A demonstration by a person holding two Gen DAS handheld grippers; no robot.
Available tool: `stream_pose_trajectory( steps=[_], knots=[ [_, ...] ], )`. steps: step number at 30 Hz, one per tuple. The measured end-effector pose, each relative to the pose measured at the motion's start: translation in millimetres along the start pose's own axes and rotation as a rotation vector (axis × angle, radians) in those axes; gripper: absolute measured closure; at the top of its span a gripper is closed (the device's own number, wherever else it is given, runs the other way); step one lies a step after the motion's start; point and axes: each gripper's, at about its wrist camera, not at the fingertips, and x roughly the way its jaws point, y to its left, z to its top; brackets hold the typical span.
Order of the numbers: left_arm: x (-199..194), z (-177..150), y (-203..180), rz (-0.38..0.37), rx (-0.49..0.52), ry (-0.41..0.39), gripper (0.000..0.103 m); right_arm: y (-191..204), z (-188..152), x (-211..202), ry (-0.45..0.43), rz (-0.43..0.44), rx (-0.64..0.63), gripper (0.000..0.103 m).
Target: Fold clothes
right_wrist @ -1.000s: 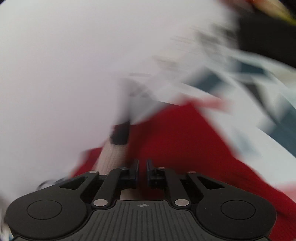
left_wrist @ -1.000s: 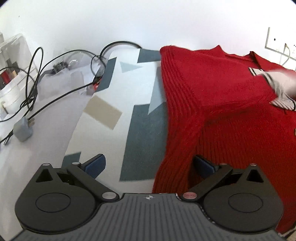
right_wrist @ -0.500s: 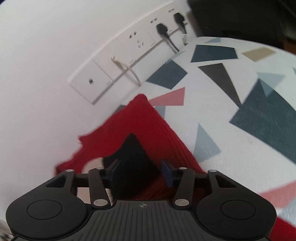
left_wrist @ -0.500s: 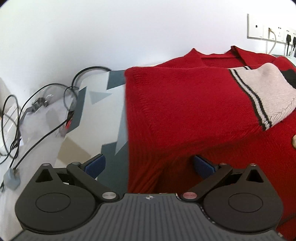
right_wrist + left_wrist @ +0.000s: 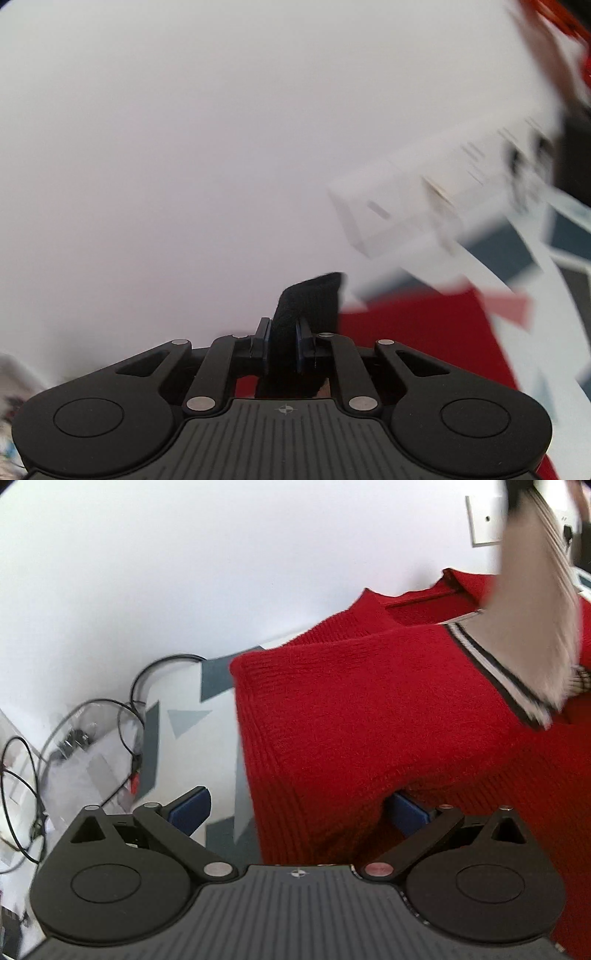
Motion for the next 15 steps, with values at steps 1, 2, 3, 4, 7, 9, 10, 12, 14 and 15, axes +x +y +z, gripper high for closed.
stream_pose_trajectory(
  steps=[1, 2, 3, 4, 7, 9, 10, 12, 14, 15],
  knots=[
    [0, 1, 0, 0.020, 0.004, -0.008, 0.000, 15, 9, -5, -0.032, 0.041, -0.021, 0.092],
    [0, 1, -1, 0.040, 0.007, -0.015, 0.000, 29, 17, -10, -0.065, 0.078, -0.043, 0.092],
    [0, 2, -1, 0.060, 0.011, -0.023, 0.000, 40, 24, -16, -0.093, 0.112, -0.062, 0.092],
    [0, 2, -1, 0.080, 0.015, -0.030, 0.000, 49, 30, -20, -0.112, 0.136, -0.076, 0.092],
    [1, 4, -2, 0.140, 0.026, -0.053, 0.000, 62, 42, -25, -0.134, 0.167, -0.095, 0.092],
    [1, 5, -3, 0.181, 0.034, -0.068, 0.000, 68, 48, -26, -0.140, 0.178, -0.101, 0.092],
    [1, 5, -3, 0.201, 0.037, -0.075, 0.000, 68, 49, -25, -0.142, 0.177, -0.102, 0.092],
    [1, 5, 16, 0.202, -0.036, -0.061, 0.000, 66, 50, -23, -0.142, 0.173, -0.082, 0.092],
    [1, 4, 37, 0.198, -0.122, -0.041, 0.000, 61, 49, -22, -0.143, 0.190, -0.048, 0.092],
    [1, 4, 48, 0.195, -0.165, -0.031, 0.000, 57, 48, -23, -0.143, 0.206, -0.027, 0.092]
  ],
)
